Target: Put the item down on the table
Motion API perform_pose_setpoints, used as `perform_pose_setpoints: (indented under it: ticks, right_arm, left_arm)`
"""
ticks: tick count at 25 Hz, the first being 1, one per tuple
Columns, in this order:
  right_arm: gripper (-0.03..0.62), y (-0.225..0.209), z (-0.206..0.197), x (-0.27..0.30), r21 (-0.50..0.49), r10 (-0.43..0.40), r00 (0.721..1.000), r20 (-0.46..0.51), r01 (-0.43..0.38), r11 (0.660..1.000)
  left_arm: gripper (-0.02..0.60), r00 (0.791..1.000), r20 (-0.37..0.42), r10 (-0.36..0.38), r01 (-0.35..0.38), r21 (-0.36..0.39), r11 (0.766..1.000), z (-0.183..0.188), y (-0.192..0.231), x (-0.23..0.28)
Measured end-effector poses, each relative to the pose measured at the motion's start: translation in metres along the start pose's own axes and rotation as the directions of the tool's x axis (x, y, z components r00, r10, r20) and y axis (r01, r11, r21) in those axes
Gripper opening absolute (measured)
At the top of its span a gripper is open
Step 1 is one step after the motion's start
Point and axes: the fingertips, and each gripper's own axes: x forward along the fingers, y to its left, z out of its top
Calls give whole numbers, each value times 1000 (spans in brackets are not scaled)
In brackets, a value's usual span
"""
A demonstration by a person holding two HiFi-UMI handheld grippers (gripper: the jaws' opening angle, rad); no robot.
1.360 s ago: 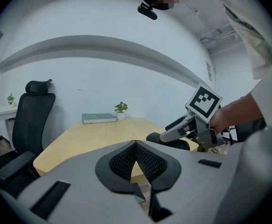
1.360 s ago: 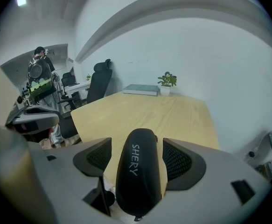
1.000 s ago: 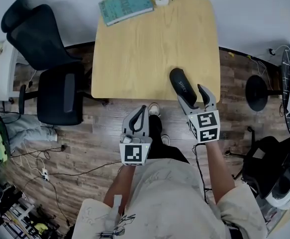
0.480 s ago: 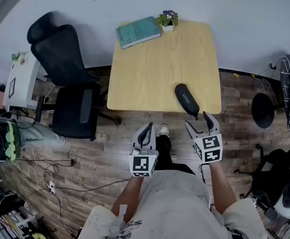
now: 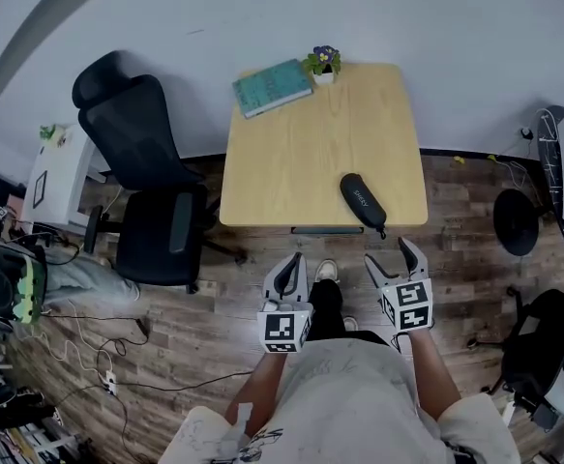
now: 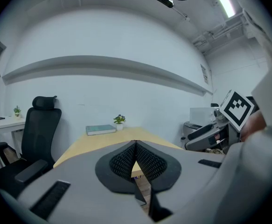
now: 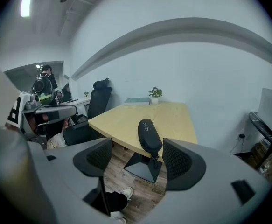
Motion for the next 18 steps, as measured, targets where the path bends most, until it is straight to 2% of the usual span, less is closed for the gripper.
perform_pose_setpoints:
  ticks: [9,18]
  right_arm:
    - [337,-6,-4,-19,9,-21,999,27,20,1000]
    - [337,-17,18,-32,11,-57,994,95,56,998]
  left_arm:
    - [6,999,36,13,-14,31,999,12,-4,-13]
    - [6,996,83,17,-23,68,997,35,-3,-15]
